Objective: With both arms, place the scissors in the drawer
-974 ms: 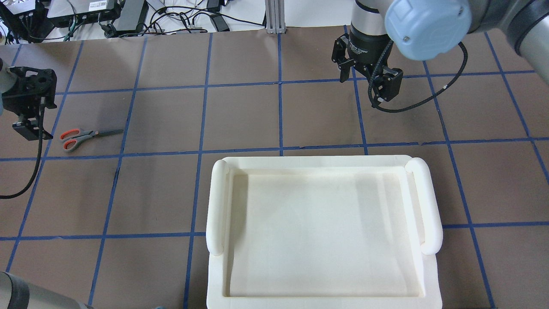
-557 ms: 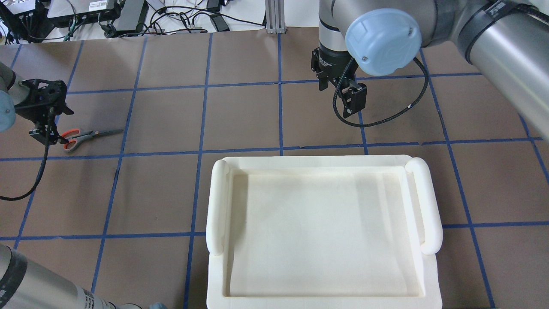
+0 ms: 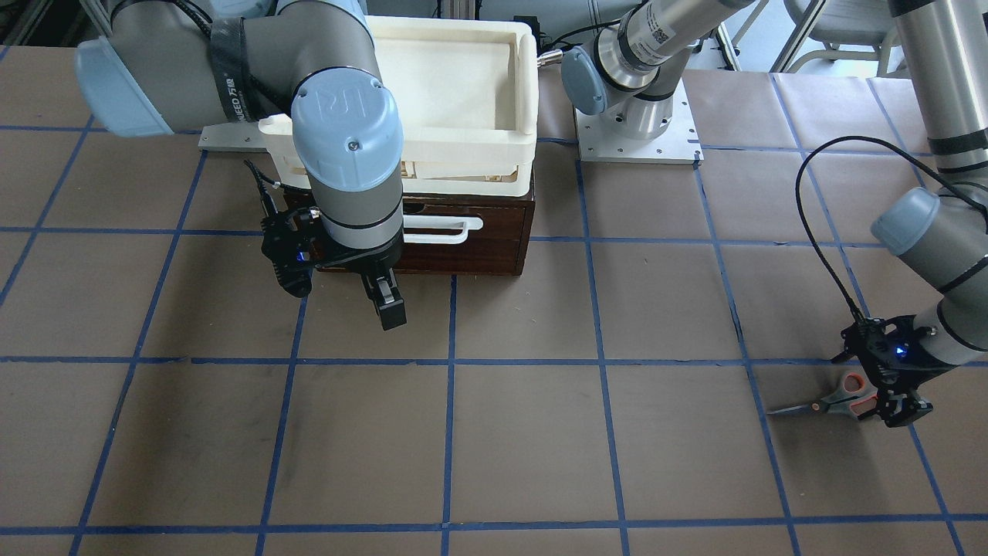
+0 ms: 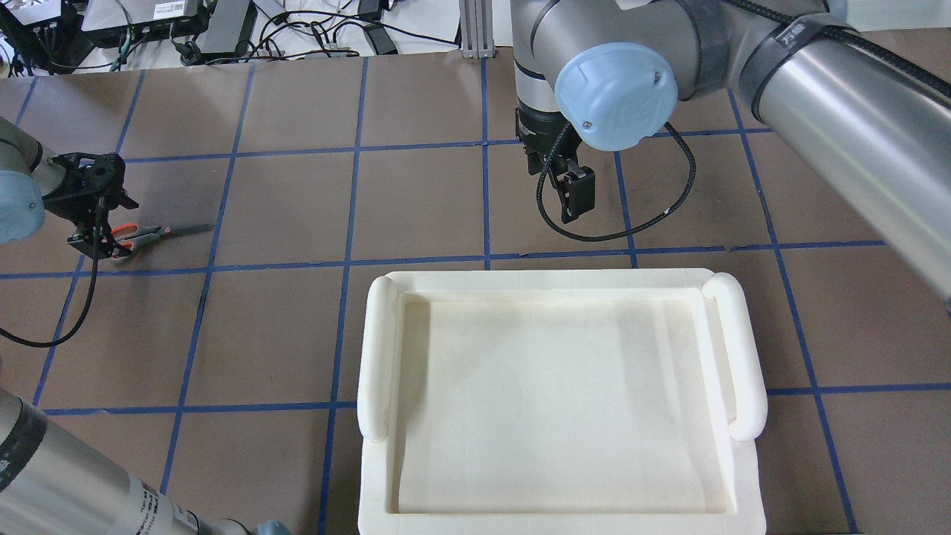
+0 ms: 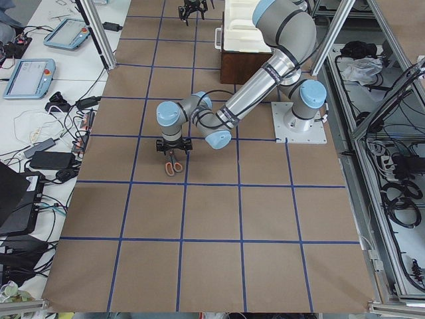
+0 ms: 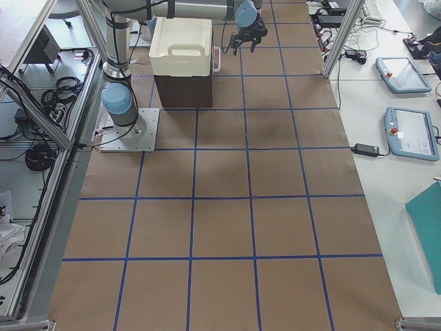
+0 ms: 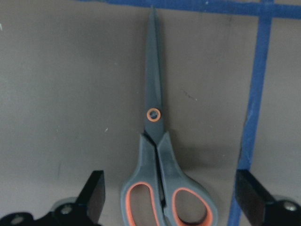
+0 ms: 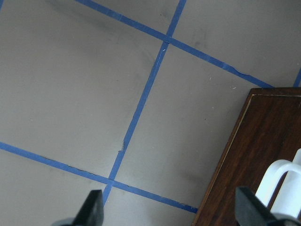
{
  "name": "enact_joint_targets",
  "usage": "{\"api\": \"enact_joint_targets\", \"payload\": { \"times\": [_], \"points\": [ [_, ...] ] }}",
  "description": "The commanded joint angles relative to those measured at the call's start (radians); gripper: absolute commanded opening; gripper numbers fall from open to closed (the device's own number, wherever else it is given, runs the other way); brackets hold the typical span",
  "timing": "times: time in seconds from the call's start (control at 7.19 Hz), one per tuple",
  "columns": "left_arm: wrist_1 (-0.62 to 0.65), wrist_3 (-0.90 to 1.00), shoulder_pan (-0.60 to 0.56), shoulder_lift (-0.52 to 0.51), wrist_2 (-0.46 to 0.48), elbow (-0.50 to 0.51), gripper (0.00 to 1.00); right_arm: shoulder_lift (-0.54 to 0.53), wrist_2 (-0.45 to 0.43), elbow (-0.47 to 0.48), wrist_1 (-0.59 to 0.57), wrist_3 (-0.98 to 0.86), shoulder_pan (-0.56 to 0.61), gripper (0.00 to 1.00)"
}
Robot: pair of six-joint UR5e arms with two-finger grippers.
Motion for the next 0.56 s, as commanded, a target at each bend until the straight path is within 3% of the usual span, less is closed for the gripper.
{"api": "enact_joint_targets", "payload": {
  "times": [0.0, 0.42],
  "points": [
    [0.007, -0.039, -0.009, -0.021, -0.023, 0.021, 0.97, 0.022, 0.003, 0.001, 0.002, 0.077, 0.017, 1.0],
    [0.007, -0.039, -0.029, -0.032, -0.013, 0.021, 0.97, 0.06, 0.006, 0.001, 0.002, 0.136, 0.034, 1.0]
  ]
}}
